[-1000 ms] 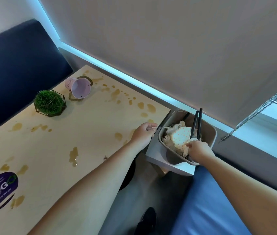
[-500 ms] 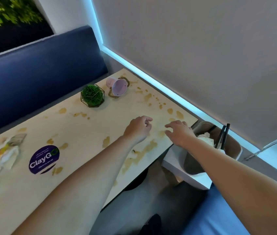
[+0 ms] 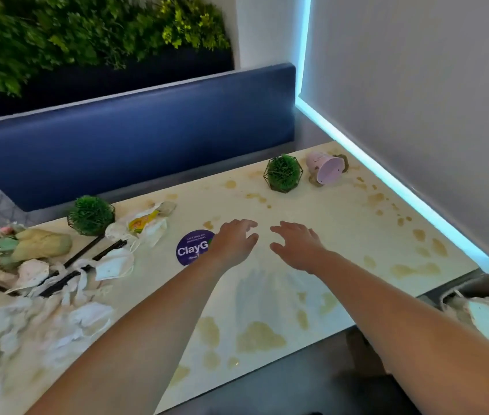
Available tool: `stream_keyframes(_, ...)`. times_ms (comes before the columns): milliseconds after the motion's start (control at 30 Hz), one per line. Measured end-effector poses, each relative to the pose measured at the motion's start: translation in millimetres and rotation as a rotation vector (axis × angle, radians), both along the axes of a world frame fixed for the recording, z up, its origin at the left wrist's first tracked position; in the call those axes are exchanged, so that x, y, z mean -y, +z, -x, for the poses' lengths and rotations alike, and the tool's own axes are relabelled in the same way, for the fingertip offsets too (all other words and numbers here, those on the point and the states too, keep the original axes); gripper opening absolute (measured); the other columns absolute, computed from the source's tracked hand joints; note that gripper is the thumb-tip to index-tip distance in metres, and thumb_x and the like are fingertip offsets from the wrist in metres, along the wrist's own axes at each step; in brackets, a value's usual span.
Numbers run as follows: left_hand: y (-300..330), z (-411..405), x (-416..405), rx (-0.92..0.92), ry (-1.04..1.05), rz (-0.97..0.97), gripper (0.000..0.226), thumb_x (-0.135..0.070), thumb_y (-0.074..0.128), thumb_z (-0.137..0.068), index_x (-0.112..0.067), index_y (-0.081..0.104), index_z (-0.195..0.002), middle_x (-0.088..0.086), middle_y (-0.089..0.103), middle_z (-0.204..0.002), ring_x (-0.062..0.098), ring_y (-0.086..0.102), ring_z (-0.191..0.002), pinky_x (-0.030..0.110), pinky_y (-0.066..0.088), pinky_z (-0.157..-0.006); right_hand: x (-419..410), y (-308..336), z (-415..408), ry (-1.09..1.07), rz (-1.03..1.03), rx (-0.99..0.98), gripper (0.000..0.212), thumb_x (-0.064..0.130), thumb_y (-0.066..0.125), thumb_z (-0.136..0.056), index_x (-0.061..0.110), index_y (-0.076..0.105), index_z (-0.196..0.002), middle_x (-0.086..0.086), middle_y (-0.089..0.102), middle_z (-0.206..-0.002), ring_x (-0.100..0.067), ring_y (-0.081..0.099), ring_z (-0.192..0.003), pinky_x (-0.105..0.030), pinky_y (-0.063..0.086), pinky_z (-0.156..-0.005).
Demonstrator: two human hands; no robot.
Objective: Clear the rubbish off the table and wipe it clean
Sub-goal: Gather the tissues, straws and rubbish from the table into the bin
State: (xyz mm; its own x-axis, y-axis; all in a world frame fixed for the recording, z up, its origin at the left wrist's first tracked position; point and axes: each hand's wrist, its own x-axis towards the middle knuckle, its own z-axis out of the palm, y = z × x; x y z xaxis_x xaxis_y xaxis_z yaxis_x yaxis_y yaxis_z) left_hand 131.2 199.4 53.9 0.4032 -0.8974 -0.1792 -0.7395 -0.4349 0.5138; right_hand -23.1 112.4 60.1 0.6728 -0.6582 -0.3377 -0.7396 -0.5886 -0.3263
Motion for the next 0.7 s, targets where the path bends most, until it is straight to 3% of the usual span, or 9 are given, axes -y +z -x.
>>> stream_keyframes(167,7,-67,-59,0.0,0.125,0.012,0.037,-0.029,0.05,-0.098,-0.025,0.054,-0.135,-0.001,0.058,-0.133,0.021,0.052,-0.121,0.038,0.048,-0.097,-46,1,-71,0.104,-0.013,0.017,0.053,0.045,0.038,-0.101,0.033,0.027,-0.152,0.005,0.019,-0.161,-0.018,0.014,-0.147,-0.04,0.011,-0.119)
stream_keyframes(267,4,-109,-101,0.008,0.195,0.017,0.034,-0.028,0.05,-0.098,-0.023,0.056,-0.131,-0.001,0.06,-0.126,0.02,0.056,-0.113,0.037,0.05,-0.092,-77,0,-119,0.137,-0.039,0.067,0.049,0.039,0.043,-0.1,0.03,0.036,-0.148,0.002,0.034,-0.154,-0.02,0.029,-0.14,-0.037,0.027,-0.113)
stream_keyframes(333,1,-128,-121,0.009,0.237,0.024,0.032,-0.03,0.051,-0.098,-0.025,0.057,-0.129,-0.003,0.059,-0.125,0.018,0.055,-0.114,0.036,0.048,-0.094,-90,-2,-139,0.082,-0.078,0.104,0.048,0.037,0.047,-0.097,0.033,0.042,-0.144,-0.001,0.042,-0.147,-0.024,0.044,-0.128,-0.034,0.047,-0.094)
stream_keyframes(400,-3,-149,-144,0.001,0.274,0.021,0.032,-0.03,0.051,-0.097,-0.027,0.057,-0.129,-0.004,0.059,-0.124,0.018,0.055,-0.115,0.036,0.047,-0.096,-106,-4,-161,0.032,-0.136,0.12,0.046,0.037,0.049,-0.096,0.036,0.045,-0.142,-0.003,0.044,-0.142,-0.027,0.054,-0.116,-0.031,0.055,-0.071)
stream_keyframes(433,-5,-159,-153,-0.008,0.291,0.02,0.032,-0.029,0.052,-0.097,-0.028,0.057,-0.128,-0.004,0.059,-0.123,0.017,0.055,-0.115,0.036,0.046,-0.096,-112,-5,-170,0.036,-0.152,0.122,0.044,0.036,0.048,-0.097,0.035,0.047,-0.141,-0.004,0.044,-0.14,-0.028,0.056,-0.112,-0.033,0.057,-0.068)
stream_keyframes(500,-8,-178,-167,-0.026,0.33,0.029,0.03,-0.028,0.052,-0.097,-0.028,0.058,-0.127,-0.004,0.059,-0.123,0.017,0.055,-0.115,0.035,0.046,-0.096,-119,-8,-189,0.069,-0.159,0.159,0.04,0.034,0.048,-0.097,0.031,0.051,-0.137,0.0,0.046,-0.138,-0.025,0.057,-0.112,-0.04,0.059,-0.077)
stream_keyframes(567,-11,-196,-179,-0.03,0.378,0.051,0.03,-0.026,0.052,-0.097,-0.028,0.06,-0.125,-0.004,0.06,-0.122,0.017,0.055,-0.114,0.033,0.046,-0.095,-123,-12,-209,0.109,-0.143,0.184,0.038,0.033,0.048,-0.097,0.03,0.052,-0.135,0.003,0.047,-0.139,-0.02,0.046,-0.125,-0.041,0.057,-0.084)
stream_keyframes(700,-15,-219,-191,-0.022,0.442,0.043,0.031,-0.025,0.051,-0.096,-0.027,0.06,-0.126,-0.004,0.059,-0.124,0.015,0.053,-0.118,0.03,0.043,-0.094,-125,-19,-236,0.175,-0.105,0.151,0.037,0.034,0.046,-0.099,0.031,0.051,-0.135,0.004,0.048,-0.134,-0.019,0.038,-0.129,-0.041,0.058,-0.076)
